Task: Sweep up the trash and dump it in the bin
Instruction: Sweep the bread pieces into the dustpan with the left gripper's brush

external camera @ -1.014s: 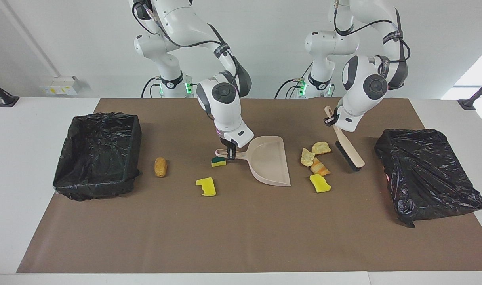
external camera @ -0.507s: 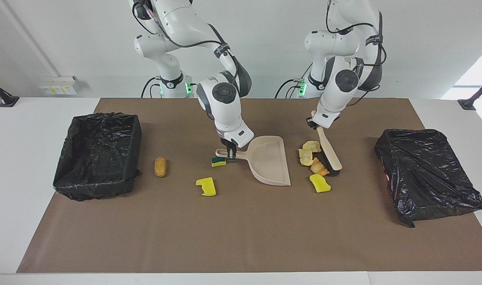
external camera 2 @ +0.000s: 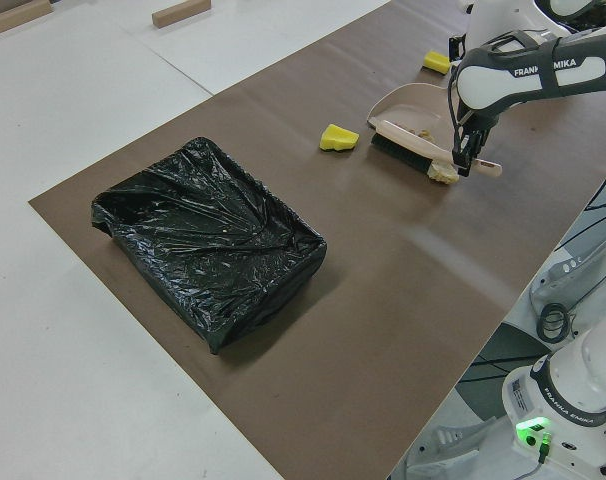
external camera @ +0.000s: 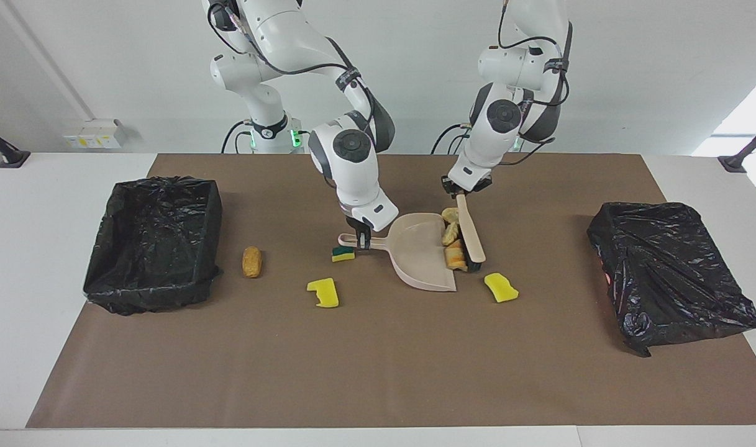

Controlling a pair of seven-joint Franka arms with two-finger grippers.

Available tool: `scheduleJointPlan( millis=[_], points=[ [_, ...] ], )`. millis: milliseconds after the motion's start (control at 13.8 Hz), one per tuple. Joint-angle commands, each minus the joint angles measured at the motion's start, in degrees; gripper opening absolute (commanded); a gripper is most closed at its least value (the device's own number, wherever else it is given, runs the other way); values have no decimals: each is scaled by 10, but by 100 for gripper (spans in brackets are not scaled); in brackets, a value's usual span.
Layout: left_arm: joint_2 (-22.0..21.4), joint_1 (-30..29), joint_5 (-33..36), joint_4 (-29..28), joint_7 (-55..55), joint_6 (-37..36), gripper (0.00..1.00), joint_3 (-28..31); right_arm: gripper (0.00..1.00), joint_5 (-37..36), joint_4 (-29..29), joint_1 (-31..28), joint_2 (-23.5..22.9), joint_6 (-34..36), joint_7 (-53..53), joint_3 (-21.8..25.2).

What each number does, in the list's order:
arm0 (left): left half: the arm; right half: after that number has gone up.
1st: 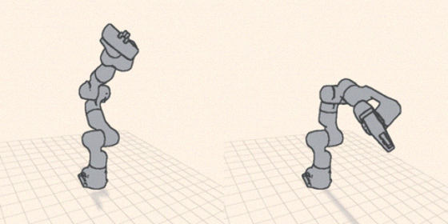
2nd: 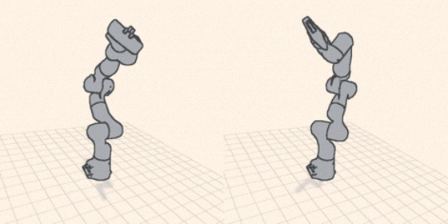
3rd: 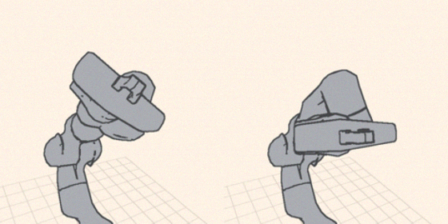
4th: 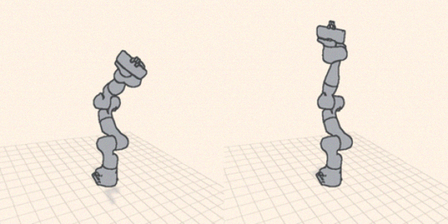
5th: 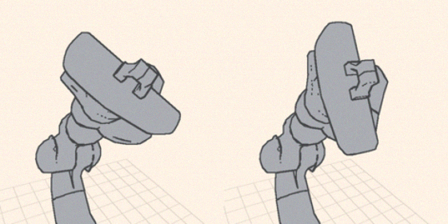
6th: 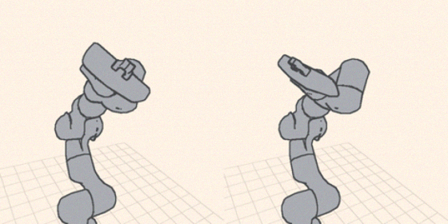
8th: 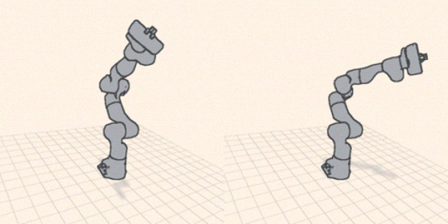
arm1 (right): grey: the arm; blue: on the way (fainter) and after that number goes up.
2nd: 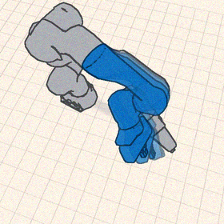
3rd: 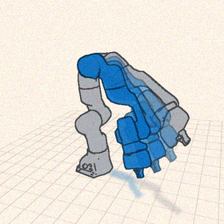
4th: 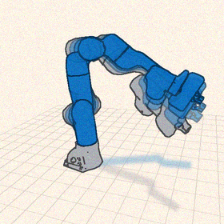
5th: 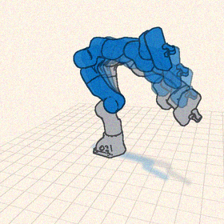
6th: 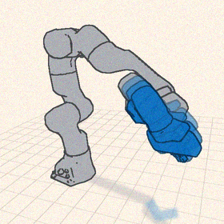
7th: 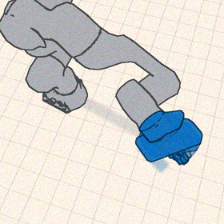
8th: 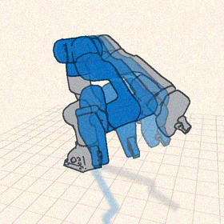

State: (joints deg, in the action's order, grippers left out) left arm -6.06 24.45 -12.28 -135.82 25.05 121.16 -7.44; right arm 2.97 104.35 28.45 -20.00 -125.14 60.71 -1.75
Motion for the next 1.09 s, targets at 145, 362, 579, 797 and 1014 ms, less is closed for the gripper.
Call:
scheduleJointPlan(
  millis=[145, 362, 579, 797, 1014],
  points=[
    [26, 33, -52, 55, 19, -3, 0, 10, 0, 5, 4, 6, -7, -8, -14, -3],
    [25, -8, -52, 88, 22, -49, 0, 12, 0, 5, 4, 6, -7, -7, -15, -3],
    [18, -70, -52, 106, 35, -145, 0, 12, 0, 5, 2, 6, -7, -7, -14, -3],
    [-22, -85, -51, 66, 56, -220, 0, 12, 0, 4, 2, 6, -7, -6, -14, -3],
    [-102, -48, -51, -35, 72, -218, 0, -1, 0, 4, 3, 6, -7, -7, -14, -3]
  ],
)
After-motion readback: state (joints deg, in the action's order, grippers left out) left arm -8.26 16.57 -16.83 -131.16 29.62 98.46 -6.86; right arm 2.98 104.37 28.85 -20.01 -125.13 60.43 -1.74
